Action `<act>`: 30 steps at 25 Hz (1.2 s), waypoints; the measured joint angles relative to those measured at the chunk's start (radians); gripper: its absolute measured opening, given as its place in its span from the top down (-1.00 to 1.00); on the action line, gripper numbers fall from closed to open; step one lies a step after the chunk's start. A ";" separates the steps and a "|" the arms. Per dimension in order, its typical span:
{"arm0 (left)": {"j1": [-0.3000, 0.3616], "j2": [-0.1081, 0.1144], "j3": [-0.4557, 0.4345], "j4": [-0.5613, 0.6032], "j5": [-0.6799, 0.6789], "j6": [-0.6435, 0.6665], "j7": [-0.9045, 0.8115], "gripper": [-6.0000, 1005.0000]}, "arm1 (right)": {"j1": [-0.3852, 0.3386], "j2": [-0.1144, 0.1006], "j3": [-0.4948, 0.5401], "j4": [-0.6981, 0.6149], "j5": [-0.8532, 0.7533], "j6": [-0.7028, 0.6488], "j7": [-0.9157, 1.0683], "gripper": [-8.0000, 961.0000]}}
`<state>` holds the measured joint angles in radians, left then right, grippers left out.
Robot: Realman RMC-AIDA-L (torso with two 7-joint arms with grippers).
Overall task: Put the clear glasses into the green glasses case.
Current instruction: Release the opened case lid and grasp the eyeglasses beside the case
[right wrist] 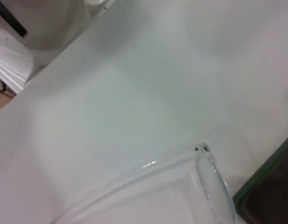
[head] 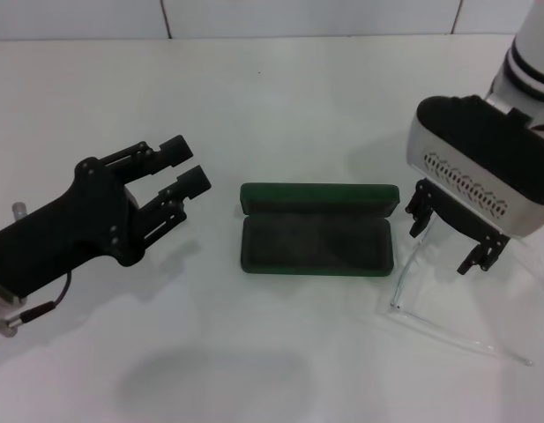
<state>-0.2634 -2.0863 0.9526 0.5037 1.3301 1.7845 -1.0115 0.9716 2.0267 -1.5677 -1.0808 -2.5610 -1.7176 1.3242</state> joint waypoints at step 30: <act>-0.023 0.000 -0.004 -0.056 0.000 -0.018 0.049 0.18 | 0.057 0.001 -0.068 0.158 0.034 0.098 -0.061 -0.13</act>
<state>-0.2867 -2.0861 0.9486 0.4472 1.3299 1.7670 -0.9623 1.0290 2.0279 -1.6358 -0.9231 -2.5274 -1.6197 1.2637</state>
